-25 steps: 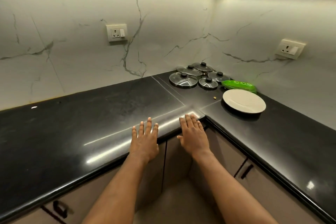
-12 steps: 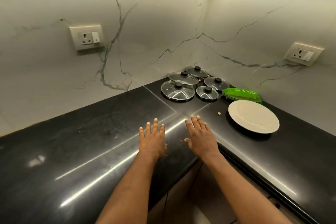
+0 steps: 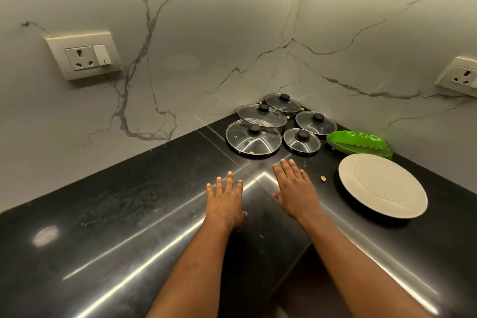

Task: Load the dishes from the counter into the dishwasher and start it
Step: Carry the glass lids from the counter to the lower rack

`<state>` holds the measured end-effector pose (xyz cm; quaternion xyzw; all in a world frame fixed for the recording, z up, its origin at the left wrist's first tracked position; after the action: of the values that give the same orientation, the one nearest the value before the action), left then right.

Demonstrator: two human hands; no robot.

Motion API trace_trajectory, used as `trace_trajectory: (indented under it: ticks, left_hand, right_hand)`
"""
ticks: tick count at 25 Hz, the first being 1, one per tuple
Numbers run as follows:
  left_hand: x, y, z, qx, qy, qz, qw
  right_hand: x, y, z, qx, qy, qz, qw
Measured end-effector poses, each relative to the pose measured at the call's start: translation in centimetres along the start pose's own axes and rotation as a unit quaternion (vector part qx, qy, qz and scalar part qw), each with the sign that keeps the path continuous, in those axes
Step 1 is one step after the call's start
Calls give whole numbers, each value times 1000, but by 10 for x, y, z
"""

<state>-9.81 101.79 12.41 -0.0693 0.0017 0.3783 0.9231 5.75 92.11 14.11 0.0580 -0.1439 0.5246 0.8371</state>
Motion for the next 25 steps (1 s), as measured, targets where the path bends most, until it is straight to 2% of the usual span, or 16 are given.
trace_trajectory:
  ticks: [5, 12, 15, 20, 25]
  left_hand:
    - [57, -11, -11, -21, 29, 50, 998]
    - [134, -15, -26, -45, 71, 160, 984]
    - [166, -13, -29, -35, 111, 175, 978]
    - [199, 4, -35, -41, 228, 210, 950]
    - [206, 1, -32, -37, 255, 214, 942]
  right_hand:
    - [59, -37, -29, -10, 16, 48, 999]
    - [148, -83, -71, -64, 30, 182, 981]
    - [188, -97, -92, -90, 37, 236, 967]
    - [242, -94, -121, -92, 79, 342, 932]
    - [266, -90, -133, -61, 126, 381, 914]
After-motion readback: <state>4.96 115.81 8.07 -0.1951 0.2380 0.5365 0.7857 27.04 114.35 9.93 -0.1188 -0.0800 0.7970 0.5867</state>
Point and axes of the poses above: each hand's wrist, its own x-axis towards the middle knuckle, its own z-axis out of the back of the hand, y = z × x, the point moved 2 cm from there along x, towards the middle knuckle, and after that the axes turned 11 degrees about -y, right-handed, at the moved point
